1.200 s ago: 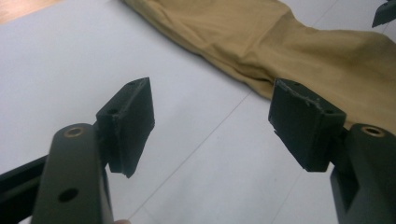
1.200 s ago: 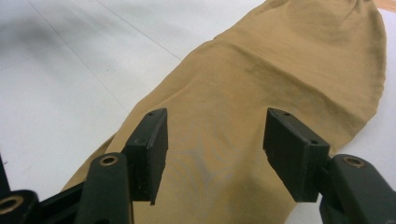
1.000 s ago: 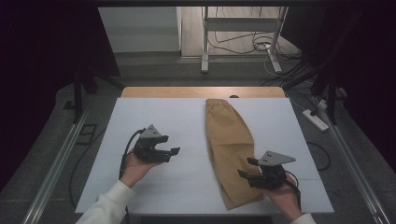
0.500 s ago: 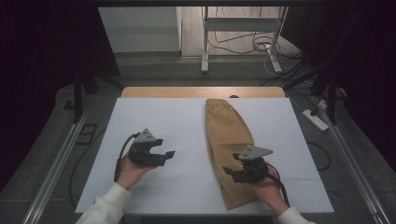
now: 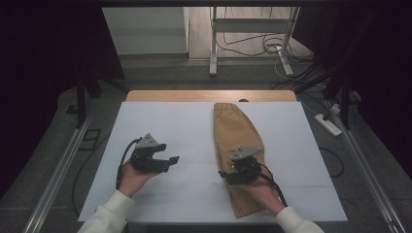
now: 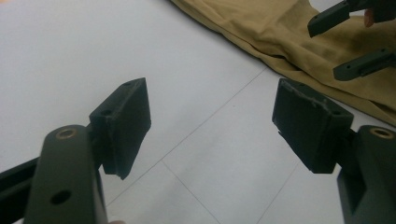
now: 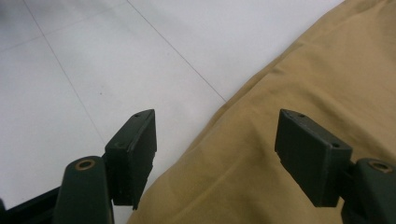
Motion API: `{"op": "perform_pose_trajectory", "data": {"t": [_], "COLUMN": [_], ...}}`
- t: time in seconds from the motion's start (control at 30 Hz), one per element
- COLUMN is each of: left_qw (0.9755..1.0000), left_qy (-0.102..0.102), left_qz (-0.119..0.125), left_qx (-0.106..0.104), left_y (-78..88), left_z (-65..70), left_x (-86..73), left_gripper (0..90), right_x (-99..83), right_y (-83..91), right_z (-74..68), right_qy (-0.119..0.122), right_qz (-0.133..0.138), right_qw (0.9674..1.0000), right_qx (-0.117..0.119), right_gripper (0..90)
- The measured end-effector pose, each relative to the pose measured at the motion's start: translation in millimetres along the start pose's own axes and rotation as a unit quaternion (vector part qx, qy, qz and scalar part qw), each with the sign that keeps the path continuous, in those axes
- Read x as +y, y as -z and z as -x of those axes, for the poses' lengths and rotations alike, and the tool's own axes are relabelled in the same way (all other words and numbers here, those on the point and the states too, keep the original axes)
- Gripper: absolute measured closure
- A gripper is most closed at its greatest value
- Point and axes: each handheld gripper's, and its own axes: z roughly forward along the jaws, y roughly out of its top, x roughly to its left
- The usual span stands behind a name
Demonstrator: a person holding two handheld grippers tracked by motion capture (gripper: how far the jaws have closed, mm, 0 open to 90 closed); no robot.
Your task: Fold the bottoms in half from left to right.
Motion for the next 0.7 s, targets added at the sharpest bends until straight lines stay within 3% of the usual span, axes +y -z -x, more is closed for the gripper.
{"op": "perform_pose_trajectory", "data": {"t": [0.37,0.7], "left_qw": [1.0000,1.0000], "left_qy": [-0.001,0.002], "left_qz": [-0.002,-0.002], "left_qx": [-0.001,-0.002], "left_y": [-1.8,-2.3], "left_z": [0.4,-0.9], "left_x": [-0.9,-1.8], "left_gripper": [27.0,26.7], "right_x": [-2.8,-8.1], "right_y": [-2.4,-13.8], "right_z": [-1.7,-6.5], "right_qy": [0.007,0.020], "right_qz": [-0.019,-0.058], "right_qw": [0.9997,0.9978], "right_qx": [-0.012,-0.022], "right_gripper": [28.1,25.8]}}
